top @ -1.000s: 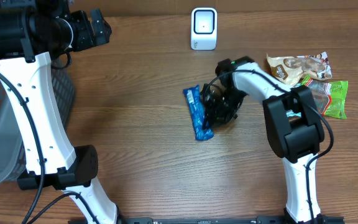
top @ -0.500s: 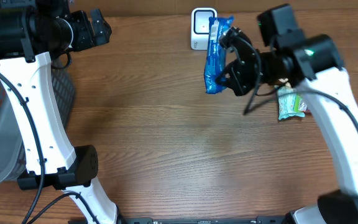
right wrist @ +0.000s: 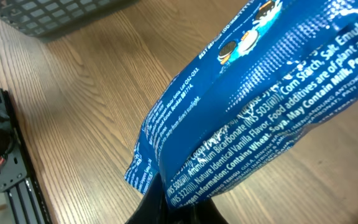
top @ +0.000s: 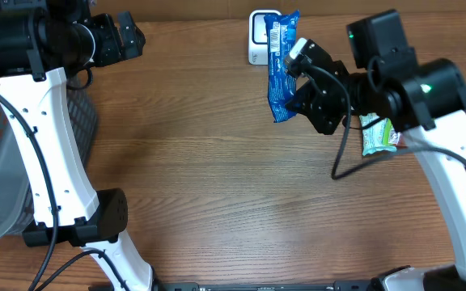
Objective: Scan the item barcode
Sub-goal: 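Lift the blue bar up toward the scanner, then hold the blue bar's barcode in front of the scanner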
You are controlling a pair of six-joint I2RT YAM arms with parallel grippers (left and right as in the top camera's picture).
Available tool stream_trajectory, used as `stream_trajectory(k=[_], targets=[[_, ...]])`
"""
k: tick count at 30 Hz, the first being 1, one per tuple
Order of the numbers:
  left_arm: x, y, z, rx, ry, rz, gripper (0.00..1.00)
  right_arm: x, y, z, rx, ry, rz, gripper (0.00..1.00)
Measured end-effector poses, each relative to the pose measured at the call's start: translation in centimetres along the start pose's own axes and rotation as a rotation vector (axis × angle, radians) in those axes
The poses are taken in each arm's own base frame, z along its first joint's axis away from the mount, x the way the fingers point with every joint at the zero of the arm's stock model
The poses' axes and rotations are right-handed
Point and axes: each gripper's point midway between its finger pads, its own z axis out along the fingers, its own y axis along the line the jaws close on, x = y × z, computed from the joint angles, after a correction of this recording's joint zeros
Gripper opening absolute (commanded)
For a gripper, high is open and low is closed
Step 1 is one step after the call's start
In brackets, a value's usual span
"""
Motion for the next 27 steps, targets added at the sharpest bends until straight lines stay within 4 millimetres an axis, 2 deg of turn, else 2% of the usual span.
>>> stream_trajectory(k=[4,10,15,18,20,23,24,27], targets=[[0.0,0.0,0.0,0.000,0.000,0.000,1.00,-0.3,0.5,-1.1,0.011,-0.021,-0.057,0.04],[0.0,0.0,0.0,0.000,0.000,0.000,1.00,-0.2,0.6,-1.1,0.007,-0.020,-0.112,0.04],[0.0,0.0,0.0,0.000,0.000,0.000,1.00,-1.3,-0.3,-1.0,0.046,-0.054,-0.134,0.04],[0.0,0.0,0.0,0.000,0.000,0.000,1.00,-2.1,-2.6,0.1,0.129,-0.059,-0.074,0.04],[0.0,0.0,0.0,0.000,0.000,0.000,1.00,-1.8,-4.8,1.7,0.203,-0.022,0.007,0.04],[0.0,0.0,0.0,0.000,0.000,0.000,1.00,-0.4,-8.7,4.7,0.364,0.067,0.143,0.04],[0.0,0.0,0.0,0.000,0.000,0.000,1.00,0.2,-10.6,5.9,0.464,0.107,0.190,0.04],[0.0,0.0,0.0,0.000,0.000,0.000,1.00,0.9,-13.1,7.3,0.622,0.151,0.217,0.04]])
